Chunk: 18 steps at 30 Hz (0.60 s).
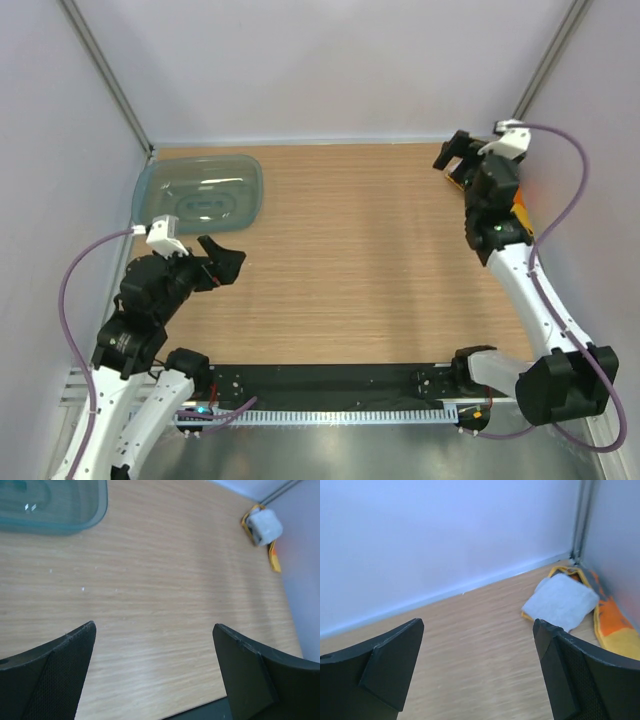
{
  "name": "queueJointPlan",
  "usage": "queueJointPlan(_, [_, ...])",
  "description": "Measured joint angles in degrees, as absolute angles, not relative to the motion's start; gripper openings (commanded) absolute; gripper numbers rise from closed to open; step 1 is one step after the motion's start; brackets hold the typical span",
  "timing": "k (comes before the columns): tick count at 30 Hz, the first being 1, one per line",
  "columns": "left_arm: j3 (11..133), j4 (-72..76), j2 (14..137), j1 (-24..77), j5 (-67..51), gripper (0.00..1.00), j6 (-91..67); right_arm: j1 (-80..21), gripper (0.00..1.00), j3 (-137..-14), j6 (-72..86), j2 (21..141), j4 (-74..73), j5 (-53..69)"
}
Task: Roll the towels
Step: Grab a towel with the right arm
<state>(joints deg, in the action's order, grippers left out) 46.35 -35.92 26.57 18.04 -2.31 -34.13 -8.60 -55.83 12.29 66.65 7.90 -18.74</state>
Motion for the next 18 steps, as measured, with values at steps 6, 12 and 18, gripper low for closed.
queueJointPlan(6, [48.4,-42.3,32.6,18.0,-2.7,1.00,-33.8,1.1,0.94,-85.1,19.7,82.7,-14.9,-20.1])
queueJointPlan(12, [51.2,-47.7,35.4,18.0,-0.8,1.00,-32.2,6.5,0.92,-102.2,24.6,108.0,-32.1,-18.2])
queueJointPlan(18, [51.3,-47.7,35.2,18.0,0.7,1.00,-31.8,6.5,0.89,-109.0,25.7,121.5,-43.8,-18.3])
